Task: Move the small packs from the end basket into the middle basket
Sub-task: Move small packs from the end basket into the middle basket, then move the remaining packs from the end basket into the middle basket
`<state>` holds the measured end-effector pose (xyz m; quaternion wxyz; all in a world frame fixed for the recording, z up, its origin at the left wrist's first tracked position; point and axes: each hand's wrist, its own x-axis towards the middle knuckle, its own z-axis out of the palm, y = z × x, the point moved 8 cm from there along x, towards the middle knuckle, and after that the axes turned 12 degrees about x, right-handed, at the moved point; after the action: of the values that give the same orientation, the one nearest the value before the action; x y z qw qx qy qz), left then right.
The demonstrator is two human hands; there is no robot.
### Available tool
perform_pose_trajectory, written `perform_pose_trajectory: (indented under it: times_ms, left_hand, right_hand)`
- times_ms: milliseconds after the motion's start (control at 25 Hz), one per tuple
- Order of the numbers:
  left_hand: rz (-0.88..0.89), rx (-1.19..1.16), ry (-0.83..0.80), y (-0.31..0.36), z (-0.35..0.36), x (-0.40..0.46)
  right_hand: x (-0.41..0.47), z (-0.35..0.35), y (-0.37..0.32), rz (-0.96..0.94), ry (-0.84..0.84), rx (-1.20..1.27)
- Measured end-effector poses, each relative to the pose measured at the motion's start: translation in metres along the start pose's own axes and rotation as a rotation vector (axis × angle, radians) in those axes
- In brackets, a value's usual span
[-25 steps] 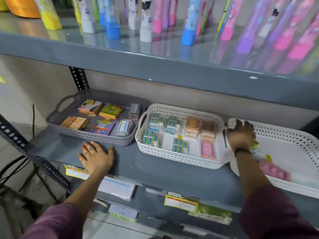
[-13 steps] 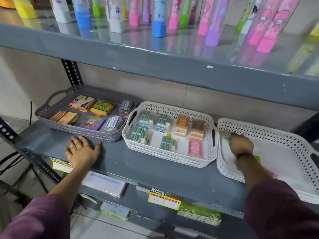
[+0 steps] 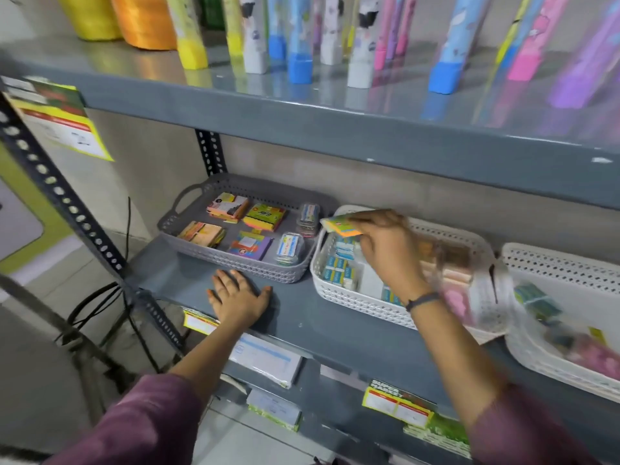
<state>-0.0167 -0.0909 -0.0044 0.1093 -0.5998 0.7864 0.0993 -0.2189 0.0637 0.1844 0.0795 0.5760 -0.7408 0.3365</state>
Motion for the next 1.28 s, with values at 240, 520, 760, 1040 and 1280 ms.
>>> perform_pose_trajectory:
  times_ms: [240,520,760,1040,1280]
  left_hand:
    - [0.076,-0.044,-0.125,-0.004,0.003,0.006]
    - [0.116,-0.08,-0.149,-0.004,0.008,0.013]
    - [0.099,-0.084,-0.116,-0.007,0.006,0.015]
    - [0.016,-0.115,0.131,-0.004,0.002,-0.022]
    - [0.171,-0.089,0.186,0.119,0.04,-0.123]
  right_hand:
    - [0.066,0.156,-0.079,-0.053,-0.595,-0.06]
    - [0.073,0.23,-0.071,0.128,-0.792,-0.166]
    - [0.066,0.217,-0.08,0.032,-0.683,-0.066]
    - [-0.023,0.094,-0.026,0.184,-0.249,0.153]
    - [-0.136,-0.042,0.091,0.467,-0.035,0.096]
